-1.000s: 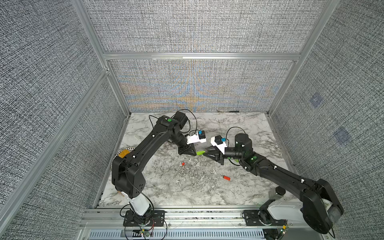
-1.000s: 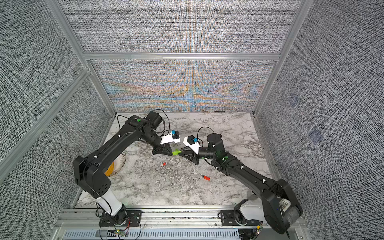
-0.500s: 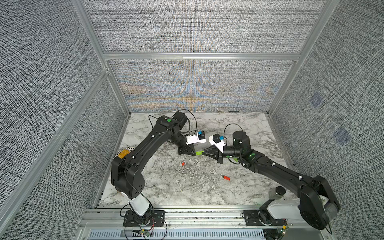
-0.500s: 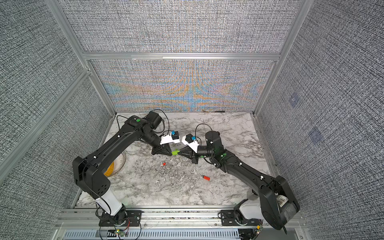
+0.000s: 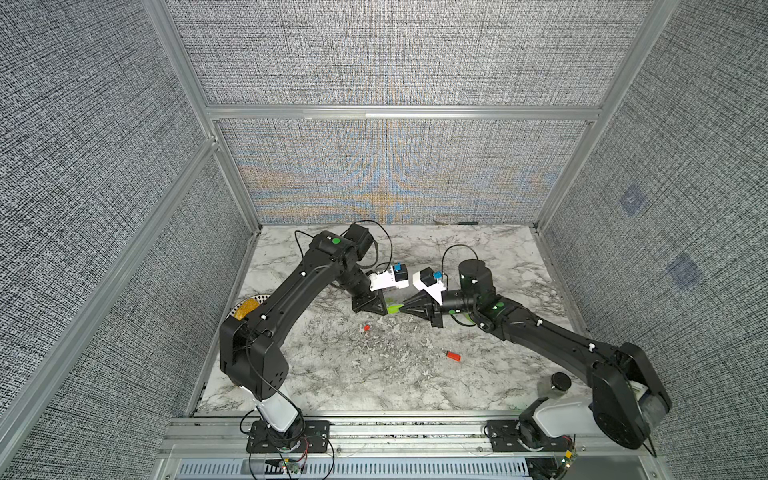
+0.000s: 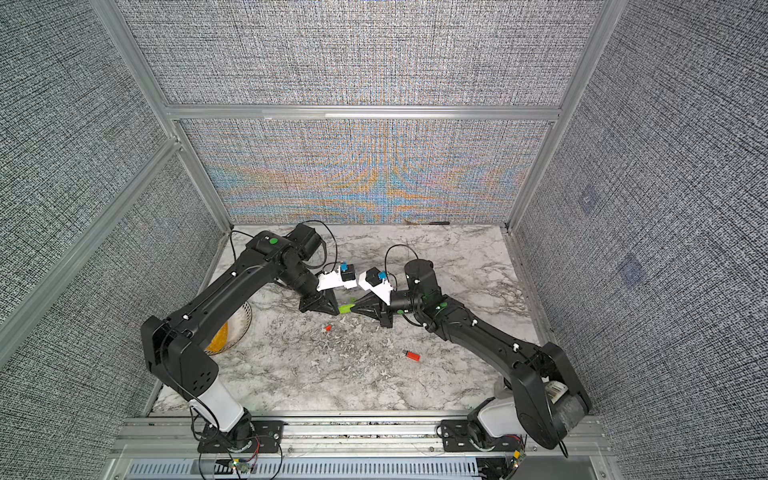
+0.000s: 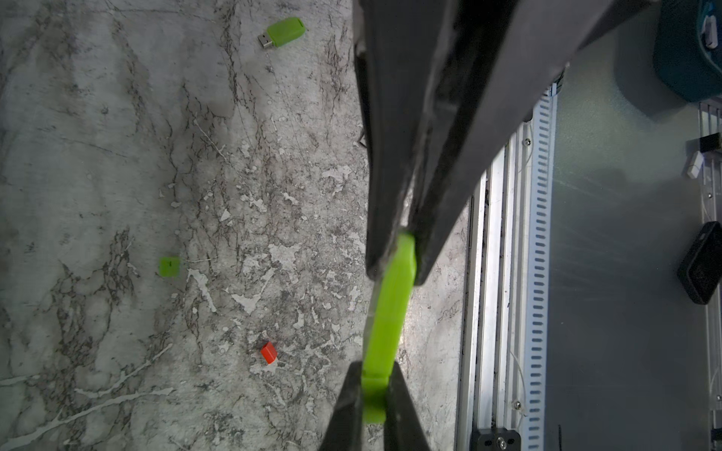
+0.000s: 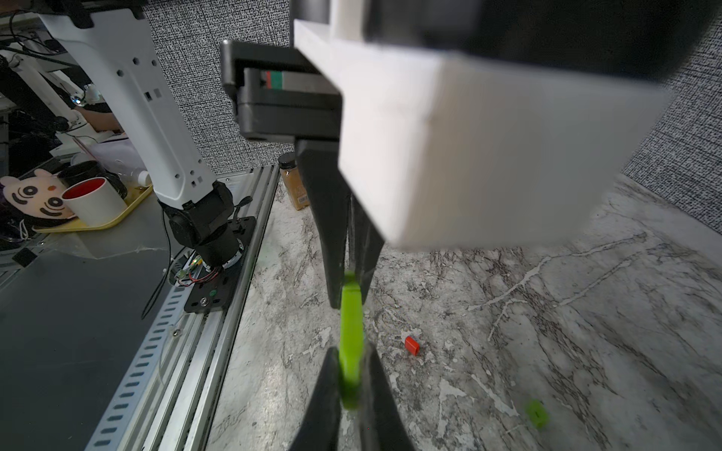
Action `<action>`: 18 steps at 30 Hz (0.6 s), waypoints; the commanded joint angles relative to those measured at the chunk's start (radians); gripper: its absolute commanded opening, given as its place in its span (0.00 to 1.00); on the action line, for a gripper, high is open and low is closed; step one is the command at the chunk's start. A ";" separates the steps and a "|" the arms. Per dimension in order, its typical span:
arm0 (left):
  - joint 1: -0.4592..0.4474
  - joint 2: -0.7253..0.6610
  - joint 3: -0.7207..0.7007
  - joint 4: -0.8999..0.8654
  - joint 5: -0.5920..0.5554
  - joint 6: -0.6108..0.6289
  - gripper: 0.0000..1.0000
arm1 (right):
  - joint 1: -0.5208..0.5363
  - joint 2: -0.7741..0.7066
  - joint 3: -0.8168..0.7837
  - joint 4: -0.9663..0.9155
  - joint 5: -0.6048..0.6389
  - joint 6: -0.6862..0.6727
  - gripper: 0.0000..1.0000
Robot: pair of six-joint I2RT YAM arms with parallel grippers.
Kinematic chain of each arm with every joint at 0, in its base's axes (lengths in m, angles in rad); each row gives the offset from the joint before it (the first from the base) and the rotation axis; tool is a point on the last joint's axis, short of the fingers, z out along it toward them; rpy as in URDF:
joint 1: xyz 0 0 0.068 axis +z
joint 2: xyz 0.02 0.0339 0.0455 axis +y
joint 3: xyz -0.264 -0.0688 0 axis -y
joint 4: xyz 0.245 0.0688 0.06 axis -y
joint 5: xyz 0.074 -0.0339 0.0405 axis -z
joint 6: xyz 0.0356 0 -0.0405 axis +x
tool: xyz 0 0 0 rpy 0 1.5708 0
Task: Close the usb drive cover
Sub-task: Close the cover of the USB drive.
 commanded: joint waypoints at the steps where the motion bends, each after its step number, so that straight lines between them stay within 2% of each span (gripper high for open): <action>1: -0.016 0.004 0.016 0.207 0.243 -0.038 0.00 | 0.039 0.034 0.023 0.033 -0.058 0.009 0.00; 8: -0.023 -0.012 -0.002 0.256 0.249 -0.069 0.00 | 0.073 0.075 0.029 0.067 -0.037 0.017 0.00; 13: -0.023 -0.020 -0.013 0.351 0.293 -0.139 0.00 | 0.082 0.089 0.011 0.120 -0.059 0.063 0.00; 16: -0.023 -0.038 -0.069 0.461 0.356 -0.186 0.00 | 0.089 0.086 -0.023 0.227 -0.077 0.126 0.00; 18: -0.024 -0.039 -0.075 0.478 0.384 -0.193 0.00 | 0.093 0.098 -0.011 0.208 -0.079 0.123 0.00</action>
